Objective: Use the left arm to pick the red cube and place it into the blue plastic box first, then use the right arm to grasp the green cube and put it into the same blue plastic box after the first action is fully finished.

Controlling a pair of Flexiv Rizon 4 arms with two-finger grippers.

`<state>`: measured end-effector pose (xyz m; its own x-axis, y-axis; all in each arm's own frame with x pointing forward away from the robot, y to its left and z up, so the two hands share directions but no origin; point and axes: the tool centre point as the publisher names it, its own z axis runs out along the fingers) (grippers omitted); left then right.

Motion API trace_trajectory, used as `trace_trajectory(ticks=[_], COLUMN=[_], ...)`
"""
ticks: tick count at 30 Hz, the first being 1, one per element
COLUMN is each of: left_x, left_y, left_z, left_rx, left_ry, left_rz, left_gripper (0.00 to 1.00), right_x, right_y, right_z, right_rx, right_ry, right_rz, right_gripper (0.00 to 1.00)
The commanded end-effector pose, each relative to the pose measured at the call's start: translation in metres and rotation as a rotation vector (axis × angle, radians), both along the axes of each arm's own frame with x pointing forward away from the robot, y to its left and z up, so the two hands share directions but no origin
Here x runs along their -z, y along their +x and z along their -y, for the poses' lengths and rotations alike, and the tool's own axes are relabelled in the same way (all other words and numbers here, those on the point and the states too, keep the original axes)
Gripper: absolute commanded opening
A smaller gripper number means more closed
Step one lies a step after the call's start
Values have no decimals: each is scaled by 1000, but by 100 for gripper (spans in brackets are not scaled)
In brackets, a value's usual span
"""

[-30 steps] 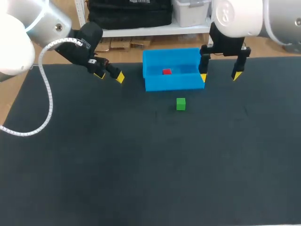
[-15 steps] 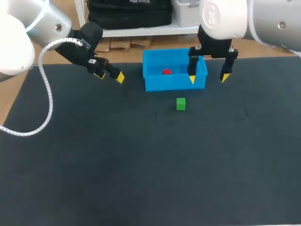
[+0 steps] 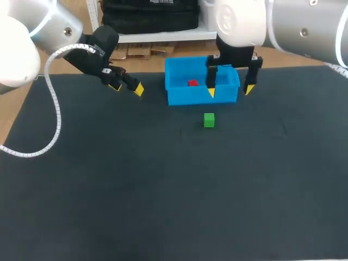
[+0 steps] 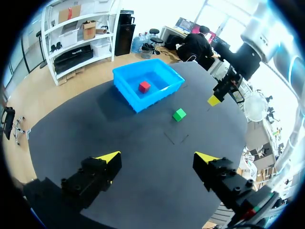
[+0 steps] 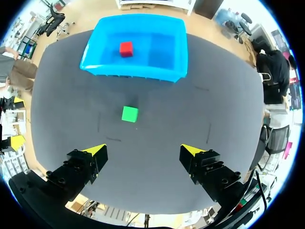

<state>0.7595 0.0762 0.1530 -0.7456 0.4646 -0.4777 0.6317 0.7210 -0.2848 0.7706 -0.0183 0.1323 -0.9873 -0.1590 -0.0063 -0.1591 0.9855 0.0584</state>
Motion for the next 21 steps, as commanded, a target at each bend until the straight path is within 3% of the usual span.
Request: trace_trajectory(ticks=[1, 21], left_x=[0, 0], left_y=[-1, -1], left_z=[-1, -1], left_rx=[2, 2], left_ry=[-4, -4], left_rz=[3, 3], left_gripper=[100, 100], right_x=[-3, 7], right_y=[6, 14], right_z=[-6, -33], right_rx=[0, -17], right_ry=[-8, -8], right_rz=[-5, 9], right_gripper=[100, 100])
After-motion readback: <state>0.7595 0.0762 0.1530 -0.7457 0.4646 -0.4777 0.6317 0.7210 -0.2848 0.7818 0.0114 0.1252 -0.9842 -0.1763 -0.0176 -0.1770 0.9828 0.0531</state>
